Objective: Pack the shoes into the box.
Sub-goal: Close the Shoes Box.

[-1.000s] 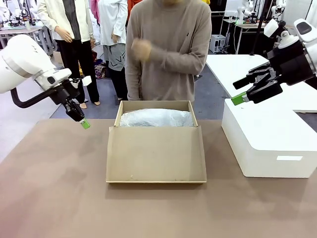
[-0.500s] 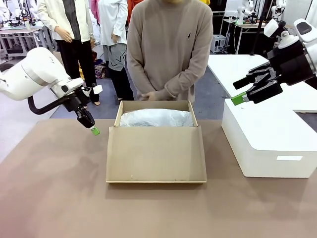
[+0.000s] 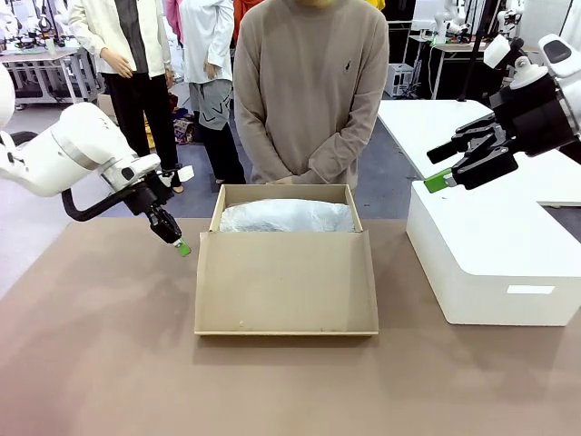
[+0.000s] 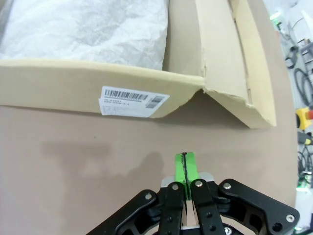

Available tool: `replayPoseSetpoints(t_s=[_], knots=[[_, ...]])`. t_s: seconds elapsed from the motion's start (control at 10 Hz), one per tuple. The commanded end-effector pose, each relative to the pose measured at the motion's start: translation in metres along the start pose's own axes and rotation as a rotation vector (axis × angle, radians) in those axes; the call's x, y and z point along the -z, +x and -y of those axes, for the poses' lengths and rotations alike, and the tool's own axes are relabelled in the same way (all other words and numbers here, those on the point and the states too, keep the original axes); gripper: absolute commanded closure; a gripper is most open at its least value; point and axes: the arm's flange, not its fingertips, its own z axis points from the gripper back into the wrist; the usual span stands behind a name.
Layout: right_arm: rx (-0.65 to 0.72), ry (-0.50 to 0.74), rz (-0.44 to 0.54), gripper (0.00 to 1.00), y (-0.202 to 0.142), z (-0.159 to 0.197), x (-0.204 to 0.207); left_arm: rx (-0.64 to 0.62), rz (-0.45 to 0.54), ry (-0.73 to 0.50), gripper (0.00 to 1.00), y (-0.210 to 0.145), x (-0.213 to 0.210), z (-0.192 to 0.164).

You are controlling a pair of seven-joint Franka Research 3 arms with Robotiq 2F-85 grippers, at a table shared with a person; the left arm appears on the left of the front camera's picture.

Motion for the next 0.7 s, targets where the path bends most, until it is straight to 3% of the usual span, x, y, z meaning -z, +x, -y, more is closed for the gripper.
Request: replayPoseSetpoints(t_s=[0.0,0.6], knots=[[-0.027,0.007,0.036,0.0,0.0,0.003,0.004,0.013,0.046,-0.007,1.0,0.0,0.01,-0.002],[-0.027,0.007,0.036,0.0,0.0,0.003,0.004,-0.003,0.058,-0.062,1.0,-0.001,0.04,-0.008]])
